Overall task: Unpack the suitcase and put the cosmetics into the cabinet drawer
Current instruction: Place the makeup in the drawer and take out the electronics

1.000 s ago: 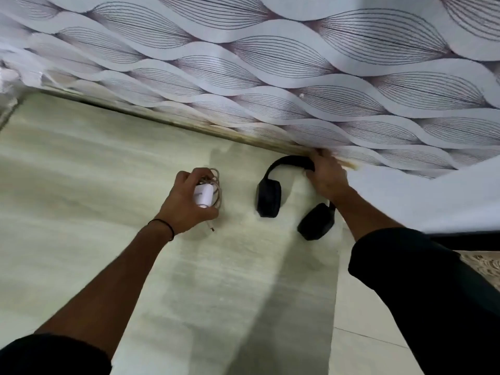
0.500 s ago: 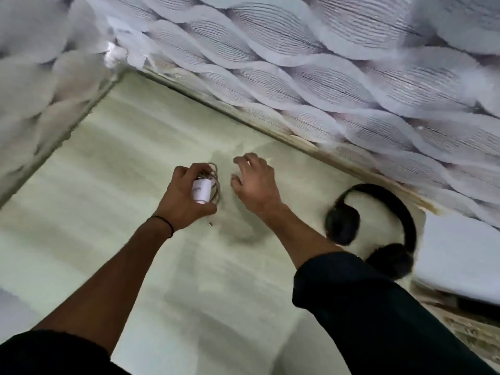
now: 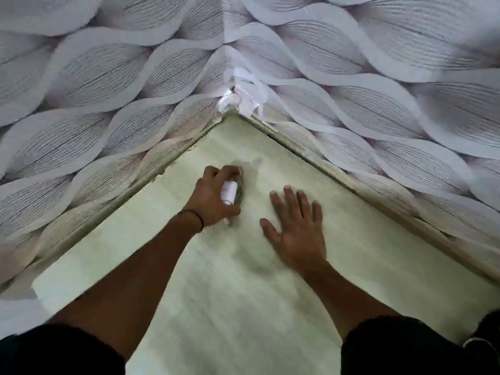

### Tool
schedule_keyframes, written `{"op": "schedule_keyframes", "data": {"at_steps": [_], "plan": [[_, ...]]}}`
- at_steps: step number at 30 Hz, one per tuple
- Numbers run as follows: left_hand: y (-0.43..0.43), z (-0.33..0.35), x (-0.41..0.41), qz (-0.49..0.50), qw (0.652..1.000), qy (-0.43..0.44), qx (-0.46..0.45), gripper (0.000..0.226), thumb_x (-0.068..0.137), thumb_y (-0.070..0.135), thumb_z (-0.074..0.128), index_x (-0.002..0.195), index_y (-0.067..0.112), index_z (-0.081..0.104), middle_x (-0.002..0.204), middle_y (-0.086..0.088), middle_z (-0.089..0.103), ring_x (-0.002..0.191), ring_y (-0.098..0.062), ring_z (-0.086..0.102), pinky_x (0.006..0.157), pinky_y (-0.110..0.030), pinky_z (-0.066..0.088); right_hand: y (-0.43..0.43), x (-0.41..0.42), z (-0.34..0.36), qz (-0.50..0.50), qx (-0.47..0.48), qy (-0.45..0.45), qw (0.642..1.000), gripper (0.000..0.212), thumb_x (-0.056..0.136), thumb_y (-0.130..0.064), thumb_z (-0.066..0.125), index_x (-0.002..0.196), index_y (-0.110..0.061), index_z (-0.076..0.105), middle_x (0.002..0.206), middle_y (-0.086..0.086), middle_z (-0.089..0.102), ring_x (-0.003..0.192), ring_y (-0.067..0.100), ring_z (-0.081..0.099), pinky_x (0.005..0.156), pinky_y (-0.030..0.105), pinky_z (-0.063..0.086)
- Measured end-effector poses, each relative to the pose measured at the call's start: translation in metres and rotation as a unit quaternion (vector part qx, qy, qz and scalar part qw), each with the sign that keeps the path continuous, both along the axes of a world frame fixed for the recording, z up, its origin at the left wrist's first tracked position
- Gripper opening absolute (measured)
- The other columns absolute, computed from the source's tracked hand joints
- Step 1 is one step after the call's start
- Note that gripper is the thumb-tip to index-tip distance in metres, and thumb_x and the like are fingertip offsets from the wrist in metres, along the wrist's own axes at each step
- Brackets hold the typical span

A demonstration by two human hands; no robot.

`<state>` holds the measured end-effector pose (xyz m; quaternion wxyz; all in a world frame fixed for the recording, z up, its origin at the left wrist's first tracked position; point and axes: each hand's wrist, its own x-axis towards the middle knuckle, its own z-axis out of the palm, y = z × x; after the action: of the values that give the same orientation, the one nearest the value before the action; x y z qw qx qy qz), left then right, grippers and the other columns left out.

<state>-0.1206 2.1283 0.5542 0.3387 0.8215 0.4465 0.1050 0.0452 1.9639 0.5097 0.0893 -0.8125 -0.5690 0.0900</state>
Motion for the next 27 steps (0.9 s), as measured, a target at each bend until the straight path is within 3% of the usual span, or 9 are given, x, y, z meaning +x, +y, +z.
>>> {"op": "schedule_keyframes", "data": {"at_steps": [6,9,13,16,19,22,27], "plan": [[0.088,-0.013,0.055,-0.08,0.988,0.093,0.089,0.091,0.052,0.055,0.052,0.14,0.038,0.044,0.139,-0.01,0.041,0.123,-0.039,0.039,0.102,-0.044,0.038,0.001,0.0,0.003,0.003,-0.03,-0.023,0.999,0.068,0.1,-0.068,0.022,0.159,-0.037,0.013,0.168,-0.001,0.011,0.154,0.027,0.009,0.123,0.053,0.007],[0.122,-0.014,0.072,-0.117,0.97,0.156,0.146,0.088,0.058,0.054,0.046,0.145,0.049,0.032,0.152,-0.009,0.029,0.134,-0.042,0.029,0.106,-0.055,0.035,0.003,0.002,0.003,0.005,-0.042,-0.03,0.999,0.069,0.1,-0.069,0.02,0.16,-0.036,0.01,0.168,0.001,0.01,0.154,0.029,0.009,0.123,0.054,0.009],[0.147,-0.02,0.066,-0.154,0.956,0.168,0.186,0.079,0.07,0.064,0.029,0.147,0.048,0.03,0.16,-0.014,0.015,0.142,-0.05,0.014,0.112,-0.063,0.023,0.004,0.002,0.004,0.007,-0.051,-0.031,0.998,0.07,0.099,-0.069,0.019,0.16,-0.037,0.008,0.168,0.0,0.009,0.155,0.028,0.008,0.123,0.054,0.009],[0.152,-0.027,0.054,-0.157,0.961,0.158,0.161,0.063,0.086,0.068,0.039,0.146,0.055,0.025,0.165,-0.003,0.0,0.148,-0.04,-0.002,0.118,-0.059,0.012,0.004,0.001,0.004,0.006,-0.047,-0.024,0.999,0.069,0.099,-0.069,0.017,0.16,-0.038,0.007,0.169,-0.001,0.007,0.155,0.027,0.005,0.123,0.054,0.008],[0.143,-0.023,0.049,-0.141,0.969,0.15,0.14,0.061,0.09,0.062,0.05,0.146,0.055,0.026,0.165,0.004,-0.007,0.149,-0.036,-0.008,0.118,-0.059,0.008,0.003,0.0,0.003,0.004,-0.032,-0.019,0.999,0.069,0.099,-0.069,0.019,0.16,-0.038,0.01,0.168,-0.001,0.01,0.155,0.027,0.007,0.123,0.054,0.008],[0.128,-0.018,0.047,-0.122,0.973,0.128,0.15,0.066,0.086,0.066,0.053,0.146,0.053,0.029,0.165,0.003,-0.003,0.15,-0.034,-0.004,0.115,-0.063,0.016,0.002,0.0,0.0,-0.003,-0.02,-0.016,1.0,0.069,0.099,-0.07,0.021,0.159,-0.039,0.012,0.168,-0.003,0.011,0.155,0.025,0.007,0.123,0.052,0.005],[0.026,-0.011,0.021,0.023,0.976,0.017,0.215,0.052,0.094,0.055,0.046,0.141,0.033,0.048,0.153,-0.006,0.039,0.136,-0.037,0.036,0.106,-0.05,0.038,0.001,-0.004,-0.003,-0.023,0.008,-0.023,0.999,0.068,0.096,-0.067,0.035,0.156,-0.036,0.029,0.165,0.0,0.024,0.152,0.027,0.019,0.121,0.054,0.011]]}}
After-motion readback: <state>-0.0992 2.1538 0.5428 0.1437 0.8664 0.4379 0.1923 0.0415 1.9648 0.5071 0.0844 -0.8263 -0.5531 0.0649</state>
